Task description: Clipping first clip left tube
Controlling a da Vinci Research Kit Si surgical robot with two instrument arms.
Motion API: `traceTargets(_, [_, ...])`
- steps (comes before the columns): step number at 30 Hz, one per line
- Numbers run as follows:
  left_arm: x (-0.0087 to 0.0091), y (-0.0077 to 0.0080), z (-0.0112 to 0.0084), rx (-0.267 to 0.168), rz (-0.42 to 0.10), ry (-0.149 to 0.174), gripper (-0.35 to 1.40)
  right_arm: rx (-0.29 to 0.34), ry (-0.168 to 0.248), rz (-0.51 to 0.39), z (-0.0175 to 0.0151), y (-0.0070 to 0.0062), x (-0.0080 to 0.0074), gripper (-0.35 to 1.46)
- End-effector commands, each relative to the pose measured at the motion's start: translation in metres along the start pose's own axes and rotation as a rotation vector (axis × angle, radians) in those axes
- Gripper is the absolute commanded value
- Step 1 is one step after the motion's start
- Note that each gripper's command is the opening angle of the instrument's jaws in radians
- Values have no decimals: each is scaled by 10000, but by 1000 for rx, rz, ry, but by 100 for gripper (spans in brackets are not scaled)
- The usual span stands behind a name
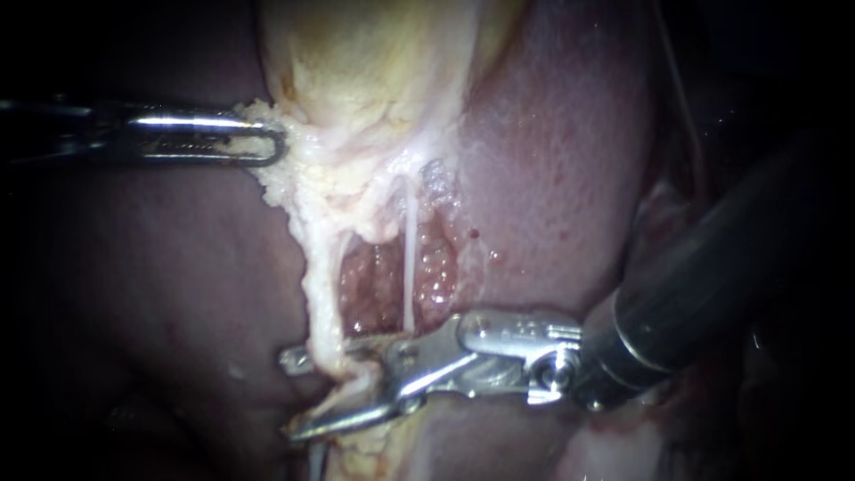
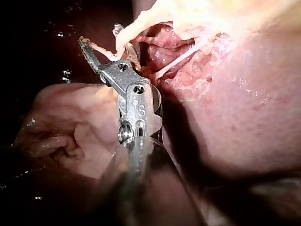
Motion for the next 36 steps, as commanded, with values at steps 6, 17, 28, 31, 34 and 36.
traceTargets(6, [-1, 0, 1, 0, 1, 0, -35, 0, -1, 38, -5, 4, -2, 35])
traceTargets(17, [-2, 0, 2, 1, 1, 1, -35, -13, -57, 68, -19, 17, -10, -11])
traceTargets(28, [-2, 0, 2, 1, 1, 1, -35, -28, -57, 175, -26, 24, -12, -35])
traceTargets(31, [-2, 0, 2, 2, 1, 1, -35, -27, -58, 180, -27, 23, -12, -35])
traceTargets(34, [-2, 0, 2, 2, 1, 1, -35, -26, -58, 180, -26, 23, -12, -35])
traceTargets(36, [-2, 0, 3, 2, 1, 1, -35, -27, -58, 186, -26, 23, -13, -35])
